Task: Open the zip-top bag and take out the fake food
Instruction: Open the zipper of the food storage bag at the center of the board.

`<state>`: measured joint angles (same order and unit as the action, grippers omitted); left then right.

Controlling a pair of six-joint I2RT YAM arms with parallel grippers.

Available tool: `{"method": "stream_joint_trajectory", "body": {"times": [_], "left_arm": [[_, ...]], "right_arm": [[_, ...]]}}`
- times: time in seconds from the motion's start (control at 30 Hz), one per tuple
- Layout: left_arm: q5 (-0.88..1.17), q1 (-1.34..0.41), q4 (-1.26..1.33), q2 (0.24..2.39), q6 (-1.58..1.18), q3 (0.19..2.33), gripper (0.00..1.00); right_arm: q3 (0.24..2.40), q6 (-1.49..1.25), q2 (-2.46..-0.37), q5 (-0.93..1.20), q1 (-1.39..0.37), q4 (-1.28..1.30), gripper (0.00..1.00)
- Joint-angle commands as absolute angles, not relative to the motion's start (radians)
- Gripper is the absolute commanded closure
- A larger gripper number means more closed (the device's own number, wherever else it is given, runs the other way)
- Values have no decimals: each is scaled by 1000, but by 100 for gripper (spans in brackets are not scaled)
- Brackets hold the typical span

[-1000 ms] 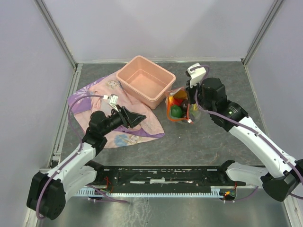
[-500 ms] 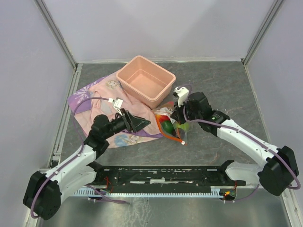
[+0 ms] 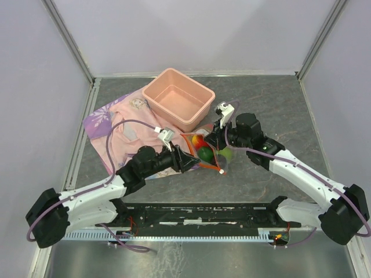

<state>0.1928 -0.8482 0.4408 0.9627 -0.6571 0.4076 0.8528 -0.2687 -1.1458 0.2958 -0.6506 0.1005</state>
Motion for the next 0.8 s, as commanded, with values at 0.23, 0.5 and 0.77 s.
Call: {"method": "stream_joint_trajectory", "body": {"times": [0.23, 0.5, 0.77], "left_arm": [[82, -887, 484, 1183, -704, 549, 40], [-8, -914, 503, 1254, -702, 577, 32], [-144, -951, 523, 1287, -649, 598, 25]], "right_arm": [[844, -311, -1131, 313, -652, 15, 98], [832, -317, -1132, 316, -652, 5, 98], [816, -337, -1131, 317, -653, -18, 98]]}}
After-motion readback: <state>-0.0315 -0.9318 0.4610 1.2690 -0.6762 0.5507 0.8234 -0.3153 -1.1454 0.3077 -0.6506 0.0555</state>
